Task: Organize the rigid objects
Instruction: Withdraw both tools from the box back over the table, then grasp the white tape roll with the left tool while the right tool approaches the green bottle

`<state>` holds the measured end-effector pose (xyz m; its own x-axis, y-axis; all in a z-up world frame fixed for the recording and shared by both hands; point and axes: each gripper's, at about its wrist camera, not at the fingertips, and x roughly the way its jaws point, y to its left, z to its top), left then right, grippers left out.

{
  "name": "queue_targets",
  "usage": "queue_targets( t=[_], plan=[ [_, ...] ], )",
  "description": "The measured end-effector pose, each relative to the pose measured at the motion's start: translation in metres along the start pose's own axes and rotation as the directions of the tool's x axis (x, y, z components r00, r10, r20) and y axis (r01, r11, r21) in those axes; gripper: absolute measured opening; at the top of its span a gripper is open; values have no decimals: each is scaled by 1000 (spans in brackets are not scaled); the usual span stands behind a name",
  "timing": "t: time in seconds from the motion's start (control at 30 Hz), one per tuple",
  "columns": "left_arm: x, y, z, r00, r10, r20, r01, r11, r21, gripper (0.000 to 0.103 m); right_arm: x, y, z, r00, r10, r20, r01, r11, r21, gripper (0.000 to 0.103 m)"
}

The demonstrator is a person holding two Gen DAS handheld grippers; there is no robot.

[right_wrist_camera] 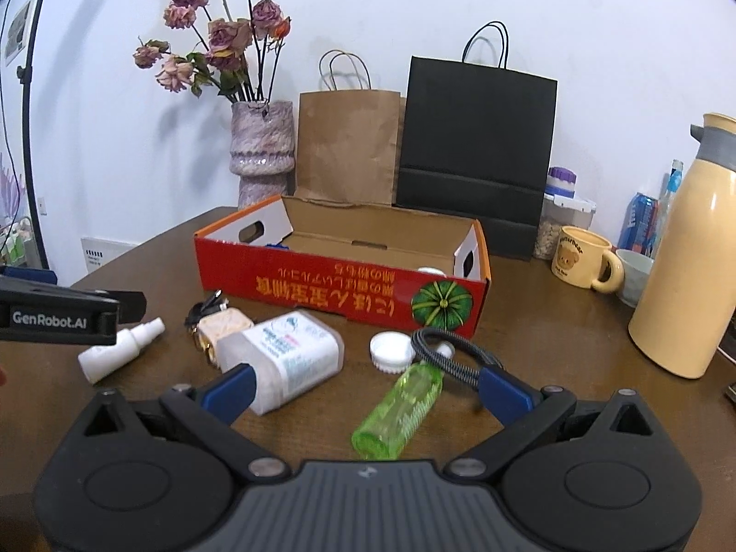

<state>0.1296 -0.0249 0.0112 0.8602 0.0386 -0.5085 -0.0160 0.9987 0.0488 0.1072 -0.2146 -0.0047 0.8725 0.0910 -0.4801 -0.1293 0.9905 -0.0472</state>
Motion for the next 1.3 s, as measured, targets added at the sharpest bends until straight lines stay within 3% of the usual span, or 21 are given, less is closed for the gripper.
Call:
queue_targets(
  t=[0.8,1.03,1.13,1.23,1.27,1.3],
  plan=[
    [3,-16,-56,993,-22,-117,28,999,44,103,-8,-13,-39,998,-7,-57,9,999,31,103],
    [4,-18,-61,993,-26,-118,30,999,38,100,-6,-14,-43,998,-5,-67,7,999,35,103],
    [5,-19,-62,992,-30,-123,35,999,37,89,-5,-14,-44,998,-3,-68,6,999,35,103],
    [6,-19,-64,990,-46,-131,50,998,32,65,-4,-14,-44,997,-3,-71,6,999,35,103],
    [6,-19,-64,990,-51,-132,56,998,31,49,-4,-14,-44,997,-3,-73,6,999,35,103],
    [6,-20,-65,989,-59,-133,64,998,28,45,-4,-14,-45,997,-3,-74,6,999,34,103]
  ],
)
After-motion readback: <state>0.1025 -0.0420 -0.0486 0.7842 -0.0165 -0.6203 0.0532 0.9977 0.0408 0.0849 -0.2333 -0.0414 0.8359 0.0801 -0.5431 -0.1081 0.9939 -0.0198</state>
